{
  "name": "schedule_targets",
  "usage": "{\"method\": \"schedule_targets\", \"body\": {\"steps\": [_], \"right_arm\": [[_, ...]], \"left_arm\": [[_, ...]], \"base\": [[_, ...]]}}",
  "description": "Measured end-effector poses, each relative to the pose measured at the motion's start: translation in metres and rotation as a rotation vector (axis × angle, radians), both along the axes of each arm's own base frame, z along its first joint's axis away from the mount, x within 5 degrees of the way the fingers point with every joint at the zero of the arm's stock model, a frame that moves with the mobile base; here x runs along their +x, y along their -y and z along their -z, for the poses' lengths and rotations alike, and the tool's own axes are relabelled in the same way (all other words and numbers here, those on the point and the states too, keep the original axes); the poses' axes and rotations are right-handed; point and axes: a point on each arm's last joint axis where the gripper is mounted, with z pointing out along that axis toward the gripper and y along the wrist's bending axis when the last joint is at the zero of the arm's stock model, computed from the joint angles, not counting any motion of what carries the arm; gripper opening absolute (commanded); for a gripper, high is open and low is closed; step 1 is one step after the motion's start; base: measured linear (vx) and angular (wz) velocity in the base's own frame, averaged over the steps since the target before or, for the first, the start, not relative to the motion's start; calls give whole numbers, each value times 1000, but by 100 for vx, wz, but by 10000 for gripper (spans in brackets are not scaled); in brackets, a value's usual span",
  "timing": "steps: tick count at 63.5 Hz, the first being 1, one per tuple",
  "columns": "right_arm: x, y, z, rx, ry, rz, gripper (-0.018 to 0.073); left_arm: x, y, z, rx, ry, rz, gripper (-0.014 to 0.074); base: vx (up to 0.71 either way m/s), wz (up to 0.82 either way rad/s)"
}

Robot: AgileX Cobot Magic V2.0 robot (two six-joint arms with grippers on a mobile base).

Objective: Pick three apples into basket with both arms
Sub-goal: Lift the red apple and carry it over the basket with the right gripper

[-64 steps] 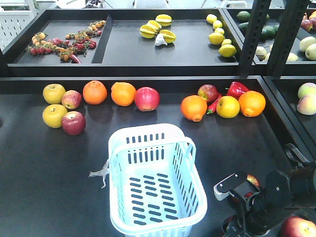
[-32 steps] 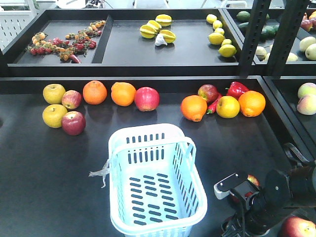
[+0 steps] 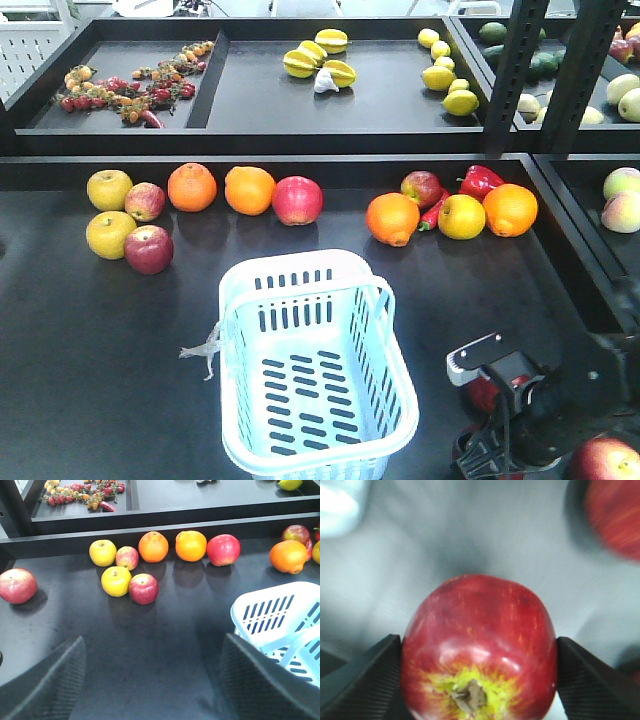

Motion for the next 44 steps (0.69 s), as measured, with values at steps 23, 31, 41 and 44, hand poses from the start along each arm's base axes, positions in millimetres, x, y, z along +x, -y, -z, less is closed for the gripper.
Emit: {"method": "schedule_targets", "body": {"steps": [23, 31, 41, 44], "right_arm": [[-32, 5, -62, 60, 79, -27, 245], [-45, 6, -85, 114, 157, -17, 245], [-57, 1, -111, 262, 274, 19, 245], [-58, -1, -116, 304, 305, 14, 245]], "left_arm": [[0, 0, 0, 0, 0, 0, 544], [0, 0, 0, 0, 0, 0, 544], [0, 0, 0, 0, 0, 0, 544], [0, 0, 0, 0, 0, 0, 544]], "base": [[0, 0], [0, 0], [0, 0], [0, 0]]}}
